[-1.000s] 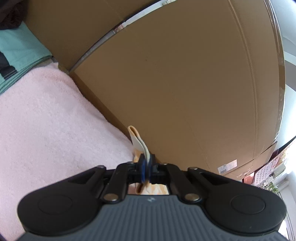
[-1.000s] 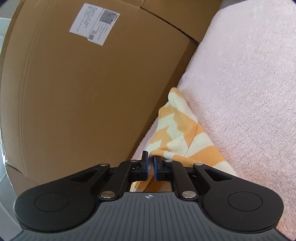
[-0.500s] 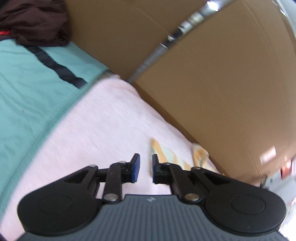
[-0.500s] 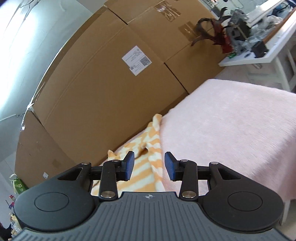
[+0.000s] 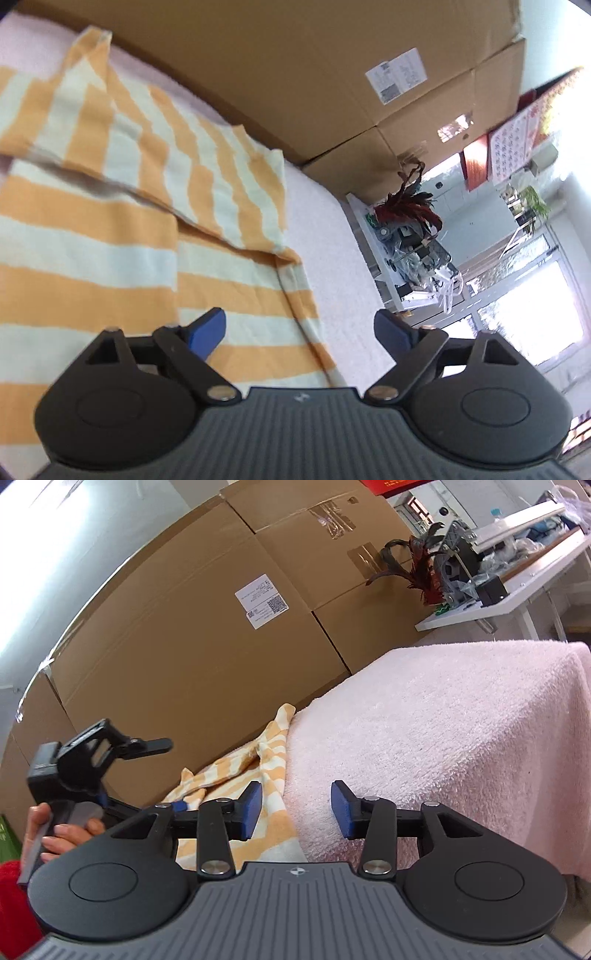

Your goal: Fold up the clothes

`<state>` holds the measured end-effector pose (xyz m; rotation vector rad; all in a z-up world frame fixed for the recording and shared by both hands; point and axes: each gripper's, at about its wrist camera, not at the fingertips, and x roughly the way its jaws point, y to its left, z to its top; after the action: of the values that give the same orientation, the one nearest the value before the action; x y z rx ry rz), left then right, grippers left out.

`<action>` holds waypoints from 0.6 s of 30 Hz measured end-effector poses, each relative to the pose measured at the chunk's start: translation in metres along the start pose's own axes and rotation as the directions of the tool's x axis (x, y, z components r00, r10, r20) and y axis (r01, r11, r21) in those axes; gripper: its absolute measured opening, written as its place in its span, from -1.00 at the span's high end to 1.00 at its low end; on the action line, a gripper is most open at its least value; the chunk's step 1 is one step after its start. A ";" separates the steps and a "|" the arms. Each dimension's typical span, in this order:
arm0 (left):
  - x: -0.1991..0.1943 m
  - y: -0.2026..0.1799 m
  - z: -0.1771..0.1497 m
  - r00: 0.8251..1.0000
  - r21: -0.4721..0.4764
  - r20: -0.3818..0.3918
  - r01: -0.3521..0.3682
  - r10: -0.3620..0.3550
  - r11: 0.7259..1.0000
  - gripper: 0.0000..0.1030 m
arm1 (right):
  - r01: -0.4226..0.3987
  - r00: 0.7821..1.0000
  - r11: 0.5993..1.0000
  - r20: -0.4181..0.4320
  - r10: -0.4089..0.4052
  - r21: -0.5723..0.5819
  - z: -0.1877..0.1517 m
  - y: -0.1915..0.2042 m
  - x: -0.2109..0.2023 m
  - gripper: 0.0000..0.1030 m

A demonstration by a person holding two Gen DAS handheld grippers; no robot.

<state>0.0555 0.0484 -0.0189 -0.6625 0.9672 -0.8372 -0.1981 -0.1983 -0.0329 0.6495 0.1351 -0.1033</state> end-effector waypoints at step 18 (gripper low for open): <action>0.073 -0.022 0.024 0.982 -0.098 0.111 -0.140 0.151 0.985 -0.31 | -0.089 0.995 0.995 0.039 0.087 0.036 -0.005 -0.011 -0.009 0.17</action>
<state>0.0936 -0.0224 -0.0225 -0.7016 0.9378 -0.6212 -0.2090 -0.2032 -0.0423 0.6899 0.0686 -0.0329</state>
